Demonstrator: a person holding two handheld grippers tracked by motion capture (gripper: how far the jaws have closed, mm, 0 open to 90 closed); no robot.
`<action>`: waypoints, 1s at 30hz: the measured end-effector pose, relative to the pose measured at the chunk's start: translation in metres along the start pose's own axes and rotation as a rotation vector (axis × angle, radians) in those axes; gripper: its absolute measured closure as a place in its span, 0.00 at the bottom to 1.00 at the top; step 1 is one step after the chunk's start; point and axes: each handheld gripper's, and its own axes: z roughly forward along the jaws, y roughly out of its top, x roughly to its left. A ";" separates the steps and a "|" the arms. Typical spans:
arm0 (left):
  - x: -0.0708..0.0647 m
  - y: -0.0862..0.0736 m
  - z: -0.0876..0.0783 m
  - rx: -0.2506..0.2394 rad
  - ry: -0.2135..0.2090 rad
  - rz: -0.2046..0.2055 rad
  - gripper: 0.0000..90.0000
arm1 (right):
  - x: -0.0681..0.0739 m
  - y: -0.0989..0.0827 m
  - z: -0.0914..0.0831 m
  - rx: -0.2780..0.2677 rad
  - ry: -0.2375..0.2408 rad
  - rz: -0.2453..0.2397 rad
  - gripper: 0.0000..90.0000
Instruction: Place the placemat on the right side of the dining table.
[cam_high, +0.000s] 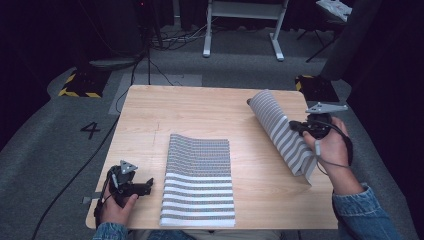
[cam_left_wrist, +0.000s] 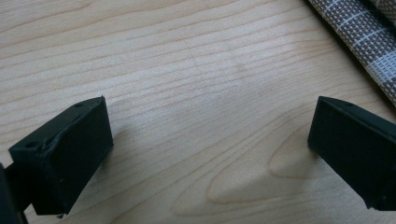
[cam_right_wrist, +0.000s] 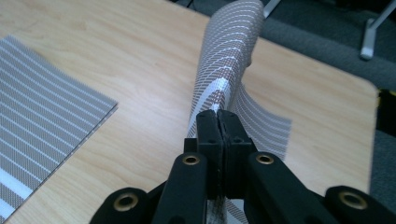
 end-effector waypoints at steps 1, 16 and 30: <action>0.000 0.000 0.000 0.000 0.000 0.000 0.00 | 0.002 -0.003 0.005 0.009 0.009 -0.004 0.98; 0.000 0.000 0.000 -0.001 0.000 0.000 0.00 | 0.038 -0.051 0.060 0.124 0.121 -0.018 0.98; 0.000 0.001 0.001 -0.001 -0.003 0.000 0.00 | 0.049 -0.056 0.043 -0.039 0.227 0.044 0.51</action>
